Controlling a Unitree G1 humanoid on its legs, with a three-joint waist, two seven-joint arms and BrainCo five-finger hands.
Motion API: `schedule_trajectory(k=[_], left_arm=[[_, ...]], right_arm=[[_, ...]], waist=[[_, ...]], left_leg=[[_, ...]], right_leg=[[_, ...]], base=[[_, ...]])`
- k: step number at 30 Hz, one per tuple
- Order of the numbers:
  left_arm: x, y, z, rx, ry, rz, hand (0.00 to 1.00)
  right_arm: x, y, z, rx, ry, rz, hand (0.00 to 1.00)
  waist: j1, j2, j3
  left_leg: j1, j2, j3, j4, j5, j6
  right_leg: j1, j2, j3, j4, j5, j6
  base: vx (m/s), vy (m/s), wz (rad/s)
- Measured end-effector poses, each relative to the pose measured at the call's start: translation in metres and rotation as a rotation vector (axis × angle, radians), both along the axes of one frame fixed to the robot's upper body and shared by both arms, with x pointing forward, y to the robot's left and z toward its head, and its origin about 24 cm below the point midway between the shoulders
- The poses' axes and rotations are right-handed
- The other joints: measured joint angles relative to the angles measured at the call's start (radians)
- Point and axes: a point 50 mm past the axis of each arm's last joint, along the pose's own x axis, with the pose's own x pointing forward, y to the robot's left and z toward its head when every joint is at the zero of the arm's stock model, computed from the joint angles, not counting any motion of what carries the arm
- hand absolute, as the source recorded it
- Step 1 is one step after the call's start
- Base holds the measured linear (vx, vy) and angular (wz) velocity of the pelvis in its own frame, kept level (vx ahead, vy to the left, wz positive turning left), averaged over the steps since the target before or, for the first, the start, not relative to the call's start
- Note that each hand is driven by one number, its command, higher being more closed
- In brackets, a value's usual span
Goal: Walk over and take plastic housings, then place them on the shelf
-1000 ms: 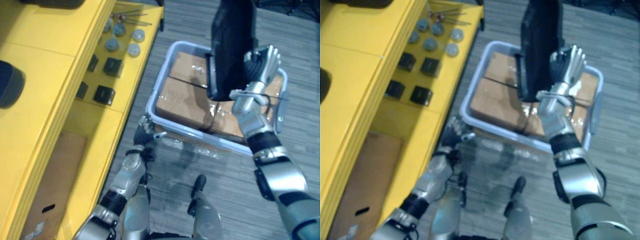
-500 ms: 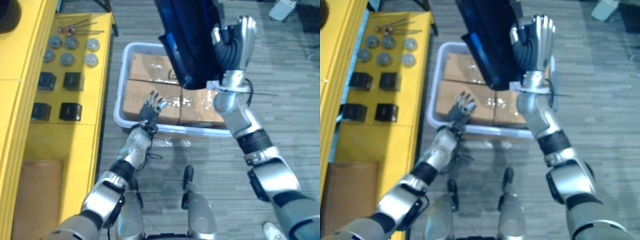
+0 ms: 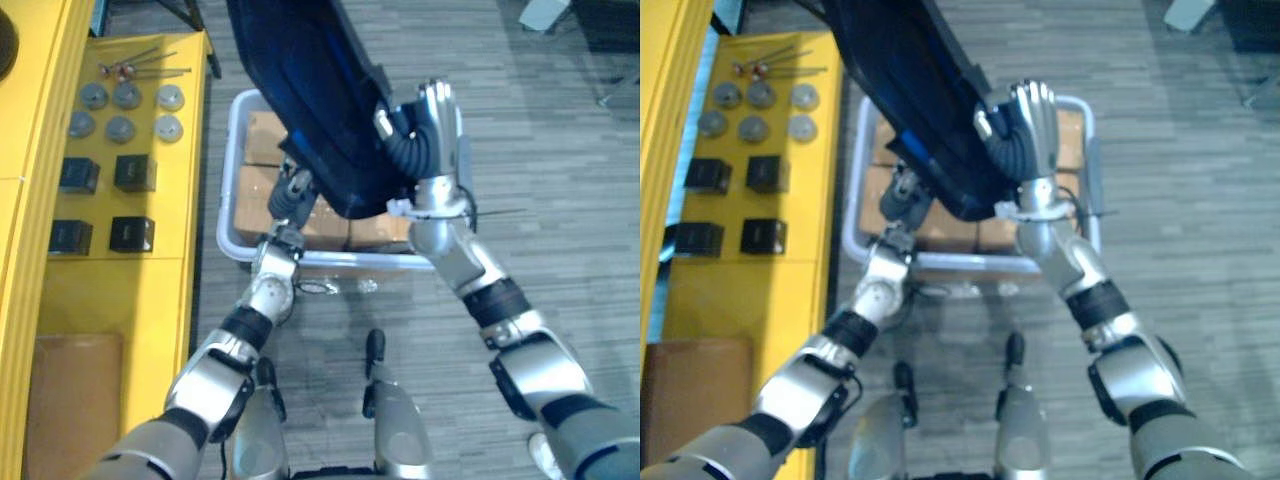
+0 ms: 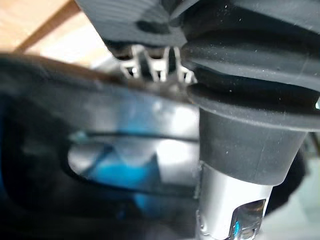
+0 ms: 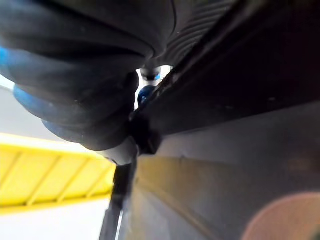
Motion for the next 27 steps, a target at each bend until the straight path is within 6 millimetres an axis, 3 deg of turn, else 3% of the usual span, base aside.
schedule_trajectory(k=[6,7,13,27], left_arm=[[0.000,-0.003,0.001,0.040,-0.003,0.024,0.00],[0.000,-0.004,0.001,0.080,-0.003,0.031,1.00],[0.000,-0.010,-0.004,0.270,0.044,0.094,1.00],[-0.002,0.000,-0.015,0.268,0.058,0.147,1.00]], right_arm=[[-0.006,0.003,-0.004,-0.004,0.006,0.036,1.00],[-0.006,0.003,-0.004,-0.006,0.008,0.037,1.00],[-0.007,0.013,-0.008,0.028,0.036,0.082,1.00],[-0.020,0.024,-0.026,0.097,0.121,0.173,1.00]], waist=[[-0.003,0.000,0.000],[-0.003,0.000,0.000],[-0.002,-0.001,-0.001],[-0.004,-0.002,-0.002]], left_leg=[[0.002,-0.001,0.004,-0.004,0.000,0.000],[0.003,-0.001,0.004,-0.004,0.000,0.000],[0.005,-0.004,0.004,-0.005,0.000,0.000],[0.044,-0.010,0.006,-0.040,0.007,-0.003]], right_leg=[[0.001,0.000,0.003,-0.007,0.003,0.001],[0.006,0.000,0.003,-0.016,0.010,0.001],[0.016,0.000,0.003,-0.034,0.019,0.002],[0.051,-0.002,-0.003,-0.061,0.022,0.002]], base=[[0.00,0.000,0.00],[0.00,0.000,0.00],[-0.03,0.009,0.00],[-0.01,0.004,0.00]])
